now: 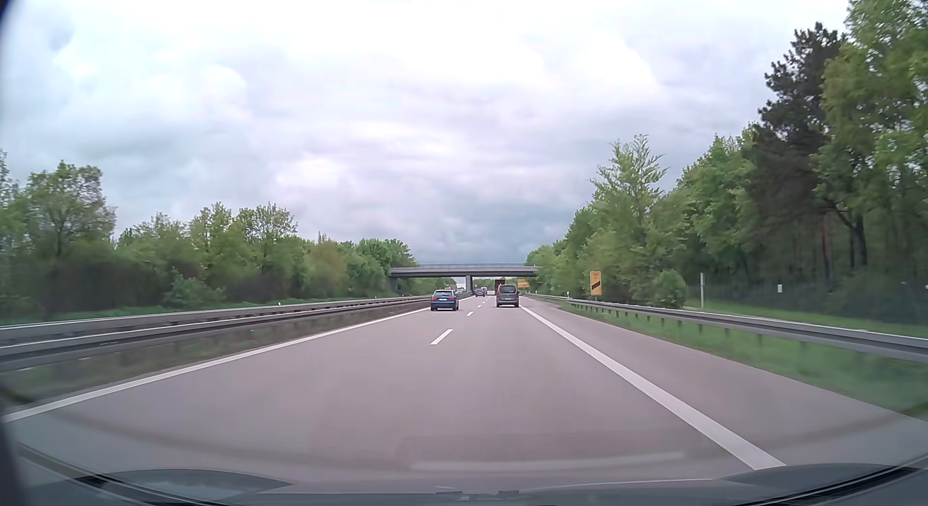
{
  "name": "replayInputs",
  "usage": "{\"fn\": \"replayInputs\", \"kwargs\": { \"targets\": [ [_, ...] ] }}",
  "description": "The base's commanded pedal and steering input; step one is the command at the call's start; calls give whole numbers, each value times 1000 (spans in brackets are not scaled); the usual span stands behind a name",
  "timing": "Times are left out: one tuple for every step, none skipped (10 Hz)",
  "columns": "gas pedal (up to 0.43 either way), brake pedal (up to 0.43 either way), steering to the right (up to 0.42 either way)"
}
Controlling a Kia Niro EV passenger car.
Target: Follow the waypoints while adhering to traffic rules and regulations
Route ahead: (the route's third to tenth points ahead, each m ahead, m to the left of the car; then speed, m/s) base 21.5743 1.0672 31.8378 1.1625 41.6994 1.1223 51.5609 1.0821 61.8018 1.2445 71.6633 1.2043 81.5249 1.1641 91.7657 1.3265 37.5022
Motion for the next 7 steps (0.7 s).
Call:
{"fn": "replayInputs", "kwargs": {
  "targets": [
    [409, 12, 0],
    [441, 12, -1],
    [461, 12, -2],
    [469, 12, -2],
    [500, 12, -3],
    [512, 12, -3],
    [512, 12, -3]
  ]
}}
